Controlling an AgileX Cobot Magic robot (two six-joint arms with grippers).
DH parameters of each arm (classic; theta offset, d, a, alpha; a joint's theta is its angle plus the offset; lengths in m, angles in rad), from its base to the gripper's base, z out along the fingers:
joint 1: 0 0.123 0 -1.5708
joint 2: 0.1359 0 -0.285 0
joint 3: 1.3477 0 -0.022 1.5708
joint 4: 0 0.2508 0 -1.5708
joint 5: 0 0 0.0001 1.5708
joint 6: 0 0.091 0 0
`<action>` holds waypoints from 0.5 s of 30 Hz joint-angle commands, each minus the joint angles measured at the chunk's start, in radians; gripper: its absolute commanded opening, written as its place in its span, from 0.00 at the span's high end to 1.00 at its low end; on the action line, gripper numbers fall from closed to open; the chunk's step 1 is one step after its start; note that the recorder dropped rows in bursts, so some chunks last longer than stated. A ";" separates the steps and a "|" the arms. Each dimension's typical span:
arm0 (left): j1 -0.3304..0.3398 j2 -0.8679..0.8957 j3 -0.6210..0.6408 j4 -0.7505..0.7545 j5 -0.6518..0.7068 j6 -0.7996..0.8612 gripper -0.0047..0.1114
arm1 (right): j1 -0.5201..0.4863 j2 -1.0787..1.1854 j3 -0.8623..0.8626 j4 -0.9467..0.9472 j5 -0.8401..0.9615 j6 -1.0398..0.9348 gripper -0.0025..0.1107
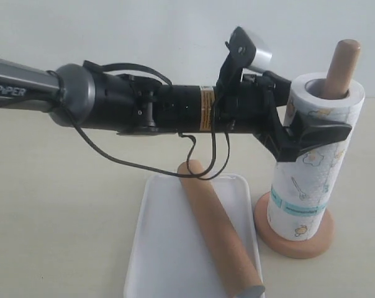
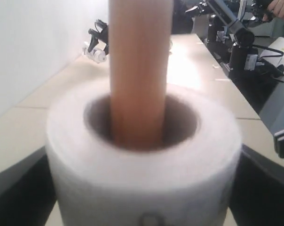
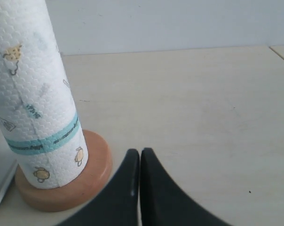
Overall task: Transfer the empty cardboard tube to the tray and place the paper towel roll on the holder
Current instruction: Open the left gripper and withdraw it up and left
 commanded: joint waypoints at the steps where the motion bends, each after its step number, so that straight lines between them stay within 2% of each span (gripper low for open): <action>1: 0.000 -0.097 -0.005 -0.017 -0.017 -0.014 0.27 | -0.003 -0.005 -0.001 -0.001 -0.002 -0.001 0.98; 8: 0.000 -0.225 -0.005 -0.011 -0.014 -0.029 0.27 | -0.003 -0.005 -0.001 -0.001 -0.002 -0.001 0.98; 12: 0.000 -0.311 -0.005 0.045 0.104 -0.100 0.29 | -0.003 -0.005 -0.001 -0.001 -0.002 -0.001 0.98; 15: 0.000 -0.382 -0.005 0.175 0.213 -0.234 0.38 | -0.003 -0.005 -0.001 -0.001 -0.002 -0.001 0.98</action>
